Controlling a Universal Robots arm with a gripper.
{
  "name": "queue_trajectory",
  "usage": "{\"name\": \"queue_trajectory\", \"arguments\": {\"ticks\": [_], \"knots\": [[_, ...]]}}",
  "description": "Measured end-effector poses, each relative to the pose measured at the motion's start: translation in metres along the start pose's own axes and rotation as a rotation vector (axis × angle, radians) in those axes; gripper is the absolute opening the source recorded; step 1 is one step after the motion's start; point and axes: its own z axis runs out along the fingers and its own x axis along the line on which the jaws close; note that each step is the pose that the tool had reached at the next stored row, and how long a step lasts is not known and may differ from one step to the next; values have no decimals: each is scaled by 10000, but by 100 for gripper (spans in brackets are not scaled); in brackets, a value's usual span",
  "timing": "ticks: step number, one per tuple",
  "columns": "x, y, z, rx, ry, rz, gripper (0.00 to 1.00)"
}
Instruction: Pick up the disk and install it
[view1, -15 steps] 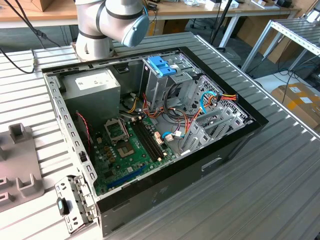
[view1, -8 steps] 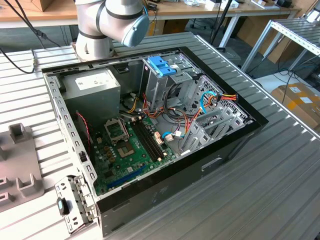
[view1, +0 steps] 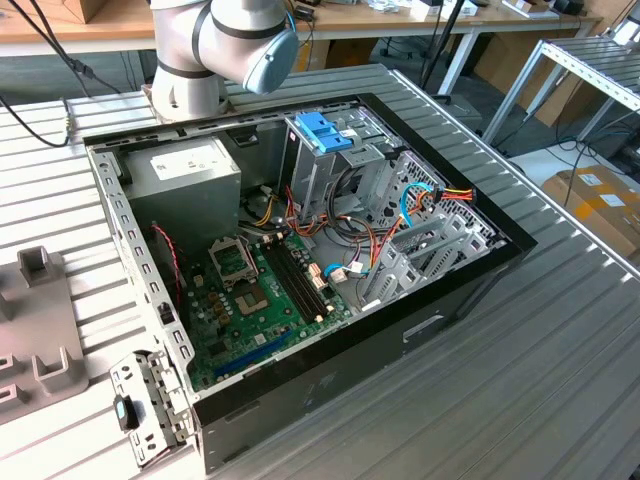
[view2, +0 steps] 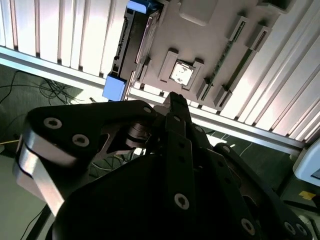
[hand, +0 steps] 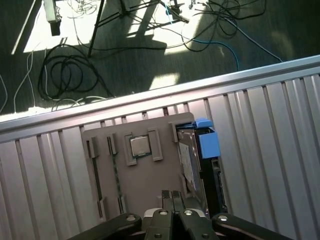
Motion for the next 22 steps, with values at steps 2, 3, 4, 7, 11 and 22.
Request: {"name": "queue_trajectory", "arguments": {"ticks": [2, 3, 4, 7, 11, 22], "knots": [[0, 0, 0, -3, 4, -100, 11], [0, 0, 0, -3, 5, -131, 11], [0, 0, 0, -4, 7, -159, 11], [0, 0, 0, -6, 11, -259, 11], [0, 0, 0, -10, 18, -407, 11], [0, 1, 0, -20, 35, -806, 11]]}}
